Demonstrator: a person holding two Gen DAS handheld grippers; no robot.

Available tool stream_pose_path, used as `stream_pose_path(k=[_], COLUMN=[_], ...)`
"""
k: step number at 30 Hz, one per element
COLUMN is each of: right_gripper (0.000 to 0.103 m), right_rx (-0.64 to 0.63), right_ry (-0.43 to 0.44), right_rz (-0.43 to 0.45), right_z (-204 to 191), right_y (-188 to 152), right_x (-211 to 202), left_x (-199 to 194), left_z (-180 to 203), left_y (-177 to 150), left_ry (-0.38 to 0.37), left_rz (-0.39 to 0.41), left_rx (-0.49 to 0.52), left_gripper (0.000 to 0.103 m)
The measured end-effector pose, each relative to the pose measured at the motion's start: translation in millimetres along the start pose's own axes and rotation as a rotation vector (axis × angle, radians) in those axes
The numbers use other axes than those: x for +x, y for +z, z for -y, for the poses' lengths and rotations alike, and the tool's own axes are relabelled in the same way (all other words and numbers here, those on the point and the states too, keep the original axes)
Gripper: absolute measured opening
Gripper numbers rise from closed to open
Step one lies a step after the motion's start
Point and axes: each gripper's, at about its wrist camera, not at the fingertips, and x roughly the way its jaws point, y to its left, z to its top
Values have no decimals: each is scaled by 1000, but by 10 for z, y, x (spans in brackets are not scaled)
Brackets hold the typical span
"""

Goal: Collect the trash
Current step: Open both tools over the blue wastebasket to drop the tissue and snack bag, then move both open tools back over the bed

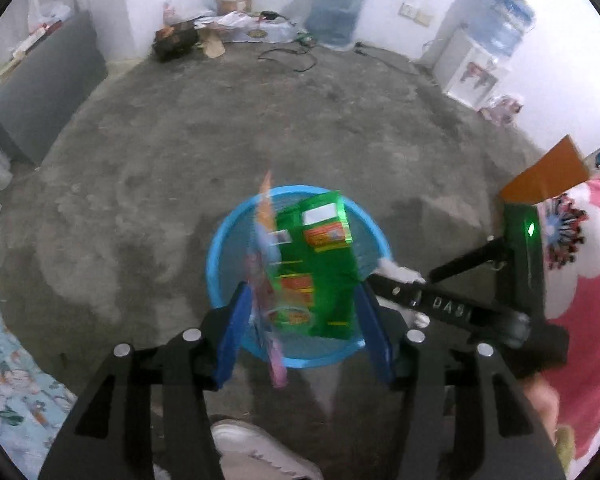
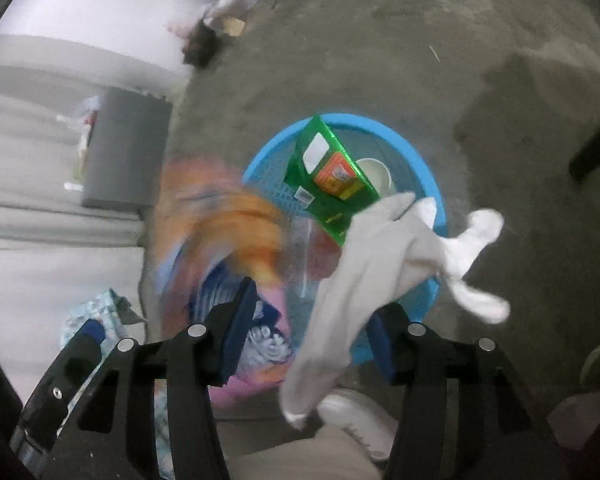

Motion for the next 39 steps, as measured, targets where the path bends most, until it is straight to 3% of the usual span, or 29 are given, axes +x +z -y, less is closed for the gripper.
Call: stream_pose_path(k=[6, 10, 13, 14, 16, 18, 20, 23, 30, 35, 39], right_gripper=[51, 53, 72, 76, 78, 77, 77, 77, 77, 77, 77], right_rx=[6, -9, -27, -28, -39, -53, -40, -24, -114, -258, -406], right_ry=[115, 221, 326, 325, 202, 23, -41, 5, -21, 6, 45], right_rz=[17, 9, -39, -72, -129, -170, -190, -167, -68, 6, 32], right_z=[87, -104, -232, -247, -214, -126, -15, 42, -211, -737, -1228], right_y=[-93, 36, 128, 157, 177, 152, 83, 6, -94, -297, -522], right_x=[-113, -77, 155, 285, 562, 773, 823, 676, 165, -319, -633], left_x=[-183, -478, -772, -868, -1084, -1322, -1523, -1788, -2246, -2718, -3056], left_z=[-28, -48, -75, -75, -97, -133, -181, -293, -605, -843, -1033], left_y=[-8, -10, -43, -64, -118, -208, -306, -476, -978, -1531, -2092], left_ry=[-46, -65, -64, -59, -50, -37, -14, 25, 69, 162, 261], left_rz=[48, 103, 152, 166, 198, 234, 265, 316, 370, 421, 455], left_rx=[-42, -70, -70, -66, -57, -50, -49, -68, -162, -231, -342], left_gripper=[54, 55, 60, 62, 67, 76, 80, 84, 86, 92, 95])
